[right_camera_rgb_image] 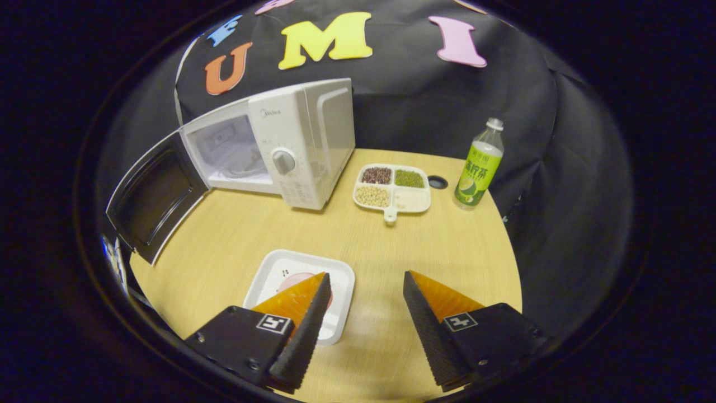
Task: Open the microwave oven with the left hand, put the food in, and close the microwave oven.
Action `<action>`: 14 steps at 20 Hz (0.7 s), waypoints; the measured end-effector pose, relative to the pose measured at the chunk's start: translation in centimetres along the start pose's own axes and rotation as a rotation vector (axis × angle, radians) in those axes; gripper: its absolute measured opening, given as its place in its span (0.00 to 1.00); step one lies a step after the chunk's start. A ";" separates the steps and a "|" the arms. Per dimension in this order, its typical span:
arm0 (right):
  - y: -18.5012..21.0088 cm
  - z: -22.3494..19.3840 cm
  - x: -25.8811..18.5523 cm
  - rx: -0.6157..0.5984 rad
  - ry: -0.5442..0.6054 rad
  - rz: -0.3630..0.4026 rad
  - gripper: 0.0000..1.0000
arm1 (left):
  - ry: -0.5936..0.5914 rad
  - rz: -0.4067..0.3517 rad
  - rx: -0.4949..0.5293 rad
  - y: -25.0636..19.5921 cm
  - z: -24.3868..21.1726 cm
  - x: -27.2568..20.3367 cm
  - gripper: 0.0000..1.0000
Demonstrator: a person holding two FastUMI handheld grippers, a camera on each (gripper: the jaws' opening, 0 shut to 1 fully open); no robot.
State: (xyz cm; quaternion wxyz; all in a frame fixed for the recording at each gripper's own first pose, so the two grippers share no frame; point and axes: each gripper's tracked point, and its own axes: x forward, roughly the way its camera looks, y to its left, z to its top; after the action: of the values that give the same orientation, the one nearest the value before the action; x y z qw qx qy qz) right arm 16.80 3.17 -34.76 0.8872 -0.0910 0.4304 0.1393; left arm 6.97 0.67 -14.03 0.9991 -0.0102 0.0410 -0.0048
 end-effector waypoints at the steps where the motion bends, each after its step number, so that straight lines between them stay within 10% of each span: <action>1: 0.0 -0.3 0.7 0.000 0.031 0.009 0.83 | -0.002 0.009 0.004 0.1 0.1 -0.1 0.95; 12: 3.3 -5.6 4.7 0.216 0.503 0.233 0.35 | 0.000 0.054 0.023 0.8 0.0 -0.4 0.95; 14: 3.3 -6.4 4.9 0.231 0.563 0.284 0.09 | 0.002 0.055 0.023 0.6 0.0 -0.5 0.95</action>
State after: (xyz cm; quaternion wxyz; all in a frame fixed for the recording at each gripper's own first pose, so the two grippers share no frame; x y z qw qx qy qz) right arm 13.95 5.31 -42.67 0.7097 0.0361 0.6798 0.1816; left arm 6.42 1.29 -14.03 0.9989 0.0024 0.0422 0.0222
